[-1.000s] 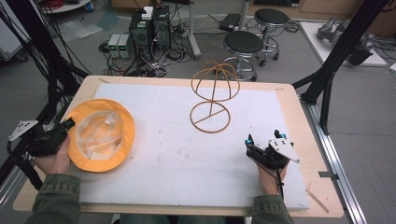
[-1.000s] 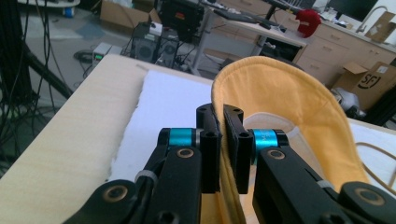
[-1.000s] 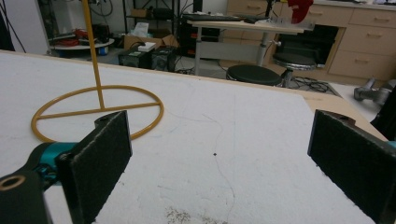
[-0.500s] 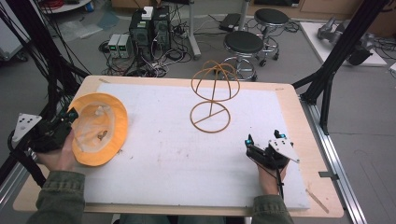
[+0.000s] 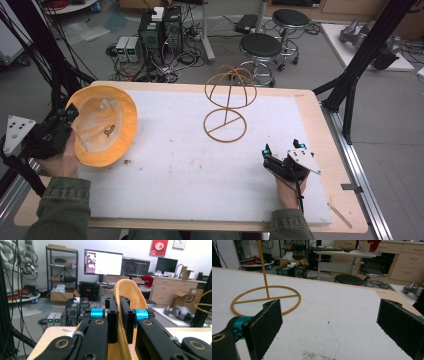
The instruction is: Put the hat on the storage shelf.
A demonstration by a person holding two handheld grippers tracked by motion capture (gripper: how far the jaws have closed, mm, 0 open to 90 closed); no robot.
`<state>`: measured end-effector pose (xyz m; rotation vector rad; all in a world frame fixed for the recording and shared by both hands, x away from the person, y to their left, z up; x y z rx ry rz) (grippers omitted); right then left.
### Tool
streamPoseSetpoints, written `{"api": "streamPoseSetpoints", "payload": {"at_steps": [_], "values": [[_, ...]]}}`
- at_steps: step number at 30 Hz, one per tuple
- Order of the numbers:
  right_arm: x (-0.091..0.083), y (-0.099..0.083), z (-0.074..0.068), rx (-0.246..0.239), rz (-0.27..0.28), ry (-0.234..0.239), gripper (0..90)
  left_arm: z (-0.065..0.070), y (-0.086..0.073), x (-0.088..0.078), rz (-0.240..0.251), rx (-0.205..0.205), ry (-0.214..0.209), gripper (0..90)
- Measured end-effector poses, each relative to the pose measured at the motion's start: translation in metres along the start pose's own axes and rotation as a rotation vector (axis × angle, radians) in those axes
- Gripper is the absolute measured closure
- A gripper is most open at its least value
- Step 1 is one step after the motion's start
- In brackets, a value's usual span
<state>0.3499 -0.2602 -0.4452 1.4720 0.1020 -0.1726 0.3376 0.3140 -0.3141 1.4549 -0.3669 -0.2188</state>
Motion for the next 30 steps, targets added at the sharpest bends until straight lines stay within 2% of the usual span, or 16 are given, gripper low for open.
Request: {"api": "streamPoseSetpoints", "payload": {"at_steps": [3,4,9,13,18,22,26,30], "values": [[-0.001,0.000,0.000,0.002,-0.001,0.004,5.2,0.006,0.014,0.006,0.027,0.022,-0.008,85.8],[-0.001,0.000,0.000,0.003,-0.002,0.003,5.1,0.006,0.014,0.006,0.027,0.022,-0.008,85.8],[-0.001,0.000,0.000,0.007,0.000,0.000,5.1,0.016,0.034,0.015,0.072,0.073,-0.029,85.8],[-0.001,0.001,0.000,0.007,0.003,0.002,5.1,0.022,0.045,0.023,0.088,0.096,-0.041,85.9],[-0.001,0.001,0.000,0.011,0.007,-0.002,5.1,0.027,0.057,0.031,0.126,0.109,-0.037,85.9],[-0.001,0.001,0.001,0.017,0.004,-0.001,5.1,0.030,0.067,0.039,0.151,0.141,-0.025,86.0],[-0.001,0.001,0.000,0.011,0.006,0.001,5.1,0.032,0.074,0.051,0.176,0.131,-0.037,86.0],[-0.001,0.001,0.001,0.015,0.006,0.001,5.1,0.037,0.078,0.066,0.178,0.130,-0.063,86.0]]}}
Point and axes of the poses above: each handheld gripper's, and its own axes: x roughly forward along the jaws, y roughly out of its top, z roughly to its right, the point moved 6 cm from there along x, roughly forward along the jaws, and after that the axes turned 11 degrees about -y, right-handed, at the moved point
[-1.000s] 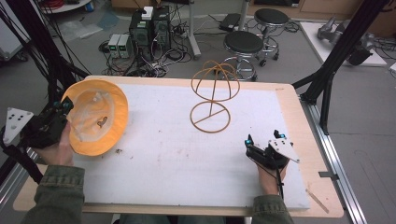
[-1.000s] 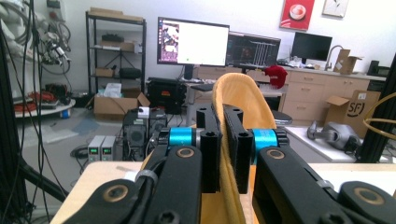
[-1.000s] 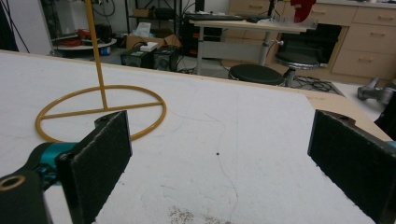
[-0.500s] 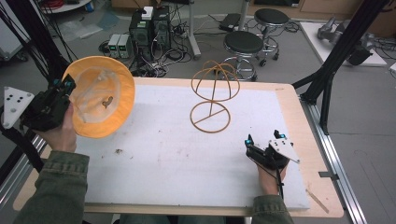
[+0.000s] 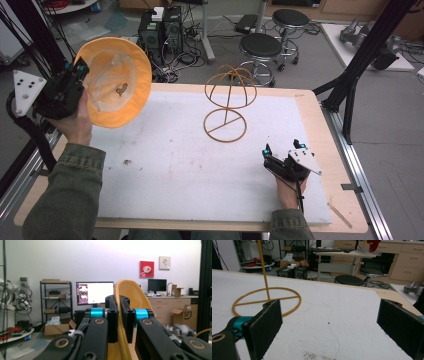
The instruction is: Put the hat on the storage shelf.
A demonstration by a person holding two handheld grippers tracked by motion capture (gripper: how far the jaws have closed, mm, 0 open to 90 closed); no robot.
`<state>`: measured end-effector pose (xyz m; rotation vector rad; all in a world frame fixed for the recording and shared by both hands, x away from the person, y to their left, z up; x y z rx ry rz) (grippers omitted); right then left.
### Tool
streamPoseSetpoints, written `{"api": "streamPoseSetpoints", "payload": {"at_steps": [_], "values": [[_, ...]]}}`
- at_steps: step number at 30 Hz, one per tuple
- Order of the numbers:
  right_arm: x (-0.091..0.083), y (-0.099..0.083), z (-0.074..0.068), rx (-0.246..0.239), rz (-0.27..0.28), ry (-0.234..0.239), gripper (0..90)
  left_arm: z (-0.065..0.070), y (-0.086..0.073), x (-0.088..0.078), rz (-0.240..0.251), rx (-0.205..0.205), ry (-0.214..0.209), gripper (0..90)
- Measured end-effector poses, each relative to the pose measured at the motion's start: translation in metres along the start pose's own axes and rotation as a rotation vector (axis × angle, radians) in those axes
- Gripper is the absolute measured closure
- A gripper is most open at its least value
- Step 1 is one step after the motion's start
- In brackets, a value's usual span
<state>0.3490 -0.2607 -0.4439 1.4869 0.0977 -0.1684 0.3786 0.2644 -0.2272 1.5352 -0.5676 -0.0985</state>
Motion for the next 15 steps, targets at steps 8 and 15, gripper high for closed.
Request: {"api": "streamPoseSetpoints", "payload": {"at_steps": [8,15], "values": [[0.000,0.000,0.000,0.002,-0.004,0.008,5.1,0.016,-0.001,0.033,-0.007,0.014,-0.037,85.9],[0.000,0.000,0.000,0.016,-0.007,0.008,5.1,0.031,-0.007,0.064,-0.011,0.015,-0.066,85.9]]}}
Point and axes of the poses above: each handheld gripper's, and its own axes: x roughly forward along the jaws, y roughly out of its top, z roughly to its right, the point moved 6 cm from there along x, roughly forward along the jaws, and after that the axes turned 11 degrees about -y, right-handed, at the moved point
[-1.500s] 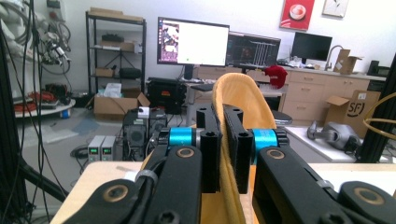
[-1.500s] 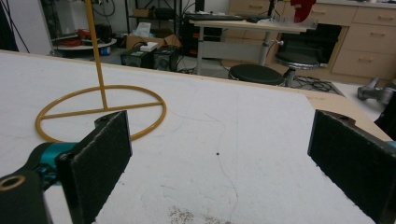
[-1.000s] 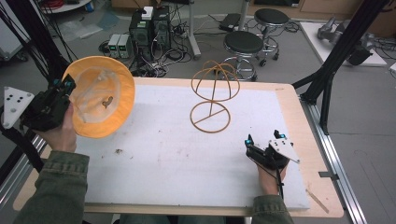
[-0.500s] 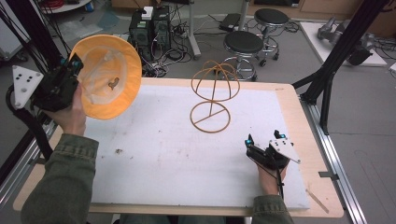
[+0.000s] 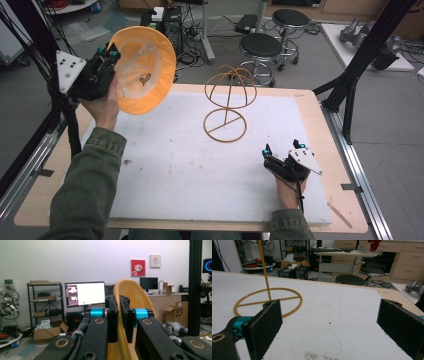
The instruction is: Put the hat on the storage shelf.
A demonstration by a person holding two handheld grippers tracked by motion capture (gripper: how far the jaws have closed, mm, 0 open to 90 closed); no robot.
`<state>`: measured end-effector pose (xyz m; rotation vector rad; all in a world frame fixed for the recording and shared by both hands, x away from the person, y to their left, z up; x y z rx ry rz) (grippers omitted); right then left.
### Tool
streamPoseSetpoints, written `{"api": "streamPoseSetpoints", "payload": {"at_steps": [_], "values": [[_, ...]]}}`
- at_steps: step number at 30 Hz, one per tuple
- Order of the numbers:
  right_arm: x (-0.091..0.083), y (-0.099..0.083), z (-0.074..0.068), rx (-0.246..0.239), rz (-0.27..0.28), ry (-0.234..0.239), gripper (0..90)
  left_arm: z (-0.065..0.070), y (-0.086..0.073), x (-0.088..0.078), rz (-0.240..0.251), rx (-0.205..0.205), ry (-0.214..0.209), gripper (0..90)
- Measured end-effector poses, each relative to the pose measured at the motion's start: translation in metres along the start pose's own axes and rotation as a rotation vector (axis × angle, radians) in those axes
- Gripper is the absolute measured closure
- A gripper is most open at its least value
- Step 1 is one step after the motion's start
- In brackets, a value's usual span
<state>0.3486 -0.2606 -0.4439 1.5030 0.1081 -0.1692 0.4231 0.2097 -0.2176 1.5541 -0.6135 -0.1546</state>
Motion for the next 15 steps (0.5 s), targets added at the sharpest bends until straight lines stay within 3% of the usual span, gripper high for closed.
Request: {"api": "streamPoseSetpoints", "payload": {"at_steps": [4,15], "values": [[-0.001,0.001,0.002,0.002,0.006,-0.002,5.1,0.009,-0.001,0.018,0.000,-0.005,-0.015,85.9],[-0.001,0.002,0.002,0.015,0.013,-0.003,5.1,0.045,0.006,0.061,0.007,0.078,-0.049,85.9]]}}
Point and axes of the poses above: each handheld gripper's, and its own axes: x roughly forward along the jaws, y roughly out of its top, z roughly to its right, the point moved 6 cm from there along x, roughly forward along the jaws, and after that the axes turned 11 degrees about -y, right-handed, at the moved point
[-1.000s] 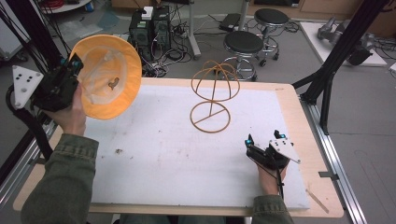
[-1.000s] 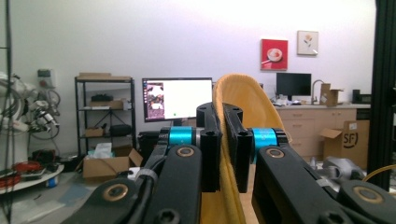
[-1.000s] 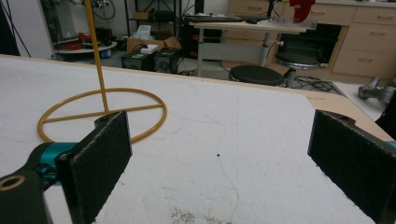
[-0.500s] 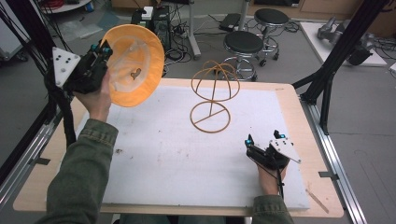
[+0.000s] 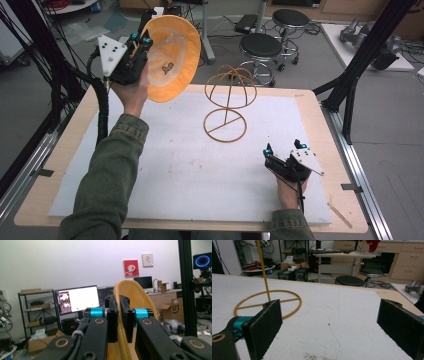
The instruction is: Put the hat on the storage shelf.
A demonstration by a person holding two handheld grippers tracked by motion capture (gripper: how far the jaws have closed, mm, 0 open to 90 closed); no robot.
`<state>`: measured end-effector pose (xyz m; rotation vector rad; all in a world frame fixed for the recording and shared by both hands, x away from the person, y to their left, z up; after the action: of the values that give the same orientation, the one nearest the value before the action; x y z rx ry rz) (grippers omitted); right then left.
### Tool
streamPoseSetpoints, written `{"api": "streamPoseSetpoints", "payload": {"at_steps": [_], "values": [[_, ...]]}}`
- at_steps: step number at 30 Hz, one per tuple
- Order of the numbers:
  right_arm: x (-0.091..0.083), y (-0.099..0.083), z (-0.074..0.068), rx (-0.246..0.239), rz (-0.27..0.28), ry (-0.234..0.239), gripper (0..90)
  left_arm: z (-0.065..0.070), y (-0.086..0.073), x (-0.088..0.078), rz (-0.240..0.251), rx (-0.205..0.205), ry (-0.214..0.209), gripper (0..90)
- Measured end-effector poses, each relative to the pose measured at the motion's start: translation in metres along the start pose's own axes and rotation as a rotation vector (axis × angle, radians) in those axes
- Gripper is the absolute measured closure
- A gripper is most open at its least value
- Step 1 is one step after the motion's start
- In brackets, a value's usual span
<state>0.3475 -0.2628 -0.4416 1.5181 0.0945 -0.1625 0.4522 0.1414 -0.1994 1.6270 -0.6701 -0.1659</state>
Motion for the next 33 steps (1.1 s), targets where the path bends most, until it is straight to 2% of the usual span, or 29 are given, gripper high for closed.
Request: {"api": "streamPoseSetpoints", "payload": {"at_steps": [4,11,15,19,22,26,33], "values": [[-0.001,0.000,0.000,0.002,0.000,0.003,5.1,0.018,-0.003,0.014,-0.014,0.038,-0.020,85.9],[-0.002,0.001,-0.001,0.014,0.000,0.011,5.1,0.042,-0.002,0.037,-0.027,0.042,-0.060,85.8],[-0.002,0.001,-0.001,0.015,0.001,0.013,5.1,0.049,0.000,0.050,-0.035,0.049,-0.068,85.9],[-0.002,0.002,-0.001,0.011,0.012,0.017,5.1,0.052,0.001,0.062,-0.047,0.075,-0.064,85.9],[-0.002,0.001,-0.002,0.017,0.008,0.023,5.1,0.053,0.001,0.068,-0.046,0.065,-0.062,85.9],[-0.001,0.001,-0.002,0.011,0.008,0.022,5.1,0.067,0.004,0.074,-0.031,0.079,-0.096,85.9],[-0.001,0.001,-0.002,0.012,0.008,0.022,5.1,0.108,0.009,0.080,-0.011,0.101,-0.195,86.0]]}}
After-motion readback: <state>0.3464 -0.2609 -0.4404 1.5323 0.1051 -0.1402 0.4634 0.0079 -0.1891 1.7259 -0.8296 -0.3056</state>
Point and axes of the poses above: each handheld gripper's, and its own axes: x roughly forward along the jaws, y roughly out of its top, z roughly to its right, the point moved 6 cm from there along x, roughly forward along the jaws, and after that the axes turned 11 degrees about -y, right-handed, at the moved point
